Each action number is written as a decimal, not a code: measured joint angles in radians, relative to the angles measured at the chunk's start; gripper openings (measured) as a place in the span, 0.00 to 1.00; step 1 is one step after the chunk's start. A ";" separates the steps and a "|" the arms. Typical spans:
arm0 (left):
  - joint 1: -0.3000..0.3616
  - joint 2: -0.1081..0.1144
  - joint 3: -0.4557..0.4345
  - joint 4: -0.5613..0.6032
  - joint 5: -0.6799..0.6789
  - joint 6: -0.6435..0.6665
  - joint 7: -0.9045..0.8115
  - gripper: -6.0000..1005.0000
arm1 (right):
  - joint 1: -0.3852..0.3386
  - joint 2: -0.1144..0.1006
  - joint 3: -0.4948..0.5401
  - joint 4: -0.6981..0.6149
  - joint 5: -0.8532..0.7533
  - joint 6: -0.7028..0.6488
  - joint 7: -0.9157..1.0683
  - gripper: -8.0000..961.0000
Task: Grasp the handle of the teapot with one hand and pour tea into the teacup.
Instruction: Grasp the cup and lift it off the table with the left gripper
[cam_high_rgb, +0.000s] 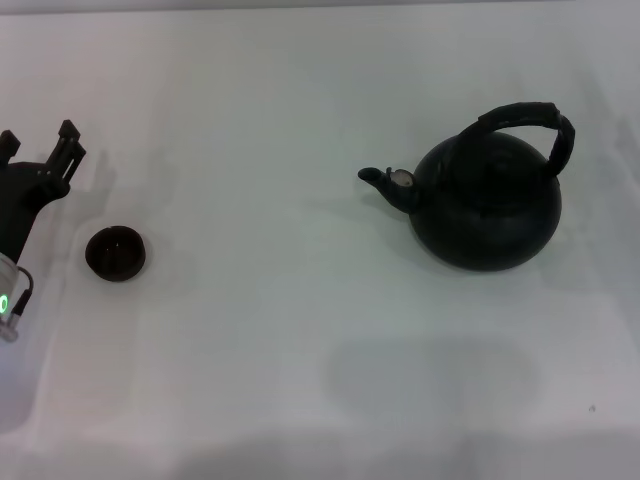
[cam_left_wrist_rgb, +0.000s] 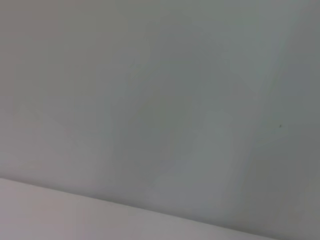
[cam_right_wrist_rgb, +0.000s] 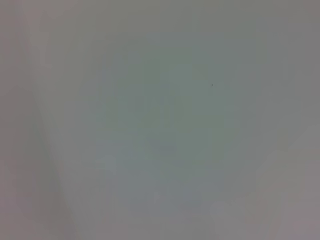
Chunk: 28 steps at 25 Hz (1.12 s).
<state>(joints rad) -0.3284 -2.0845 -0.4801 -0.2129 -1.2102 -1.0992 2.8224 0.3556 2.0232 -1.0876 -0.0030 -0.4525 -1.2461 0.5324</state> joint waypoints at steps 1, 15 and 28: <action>0.000 0.000 0.000 0.000 0.000 0.000 0.000 0.82 | 0.000 0.000 0.000 0.000 0.000 0.000 0.000 0.88; 0.031 0.001 0.004 0.001 0.037 -0.067 0.001 0.82 | 0.007 0.003 0.000 0.000 0.000 0.014 0.002 0.88; 0.158 0.000 0.012 0.000 0.196 -0.203 0.002 0.82 | 0.020 0.002 0.000 -0.010 0.000 0.033 0.000 0.88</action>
<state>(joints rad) -0.1706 -2.0844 -0.4678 -0.2133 -1.0139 -1.3025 2.8241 0.3755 2.0249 -1.0876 -0.0134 -0.4526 -1.2131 0.5322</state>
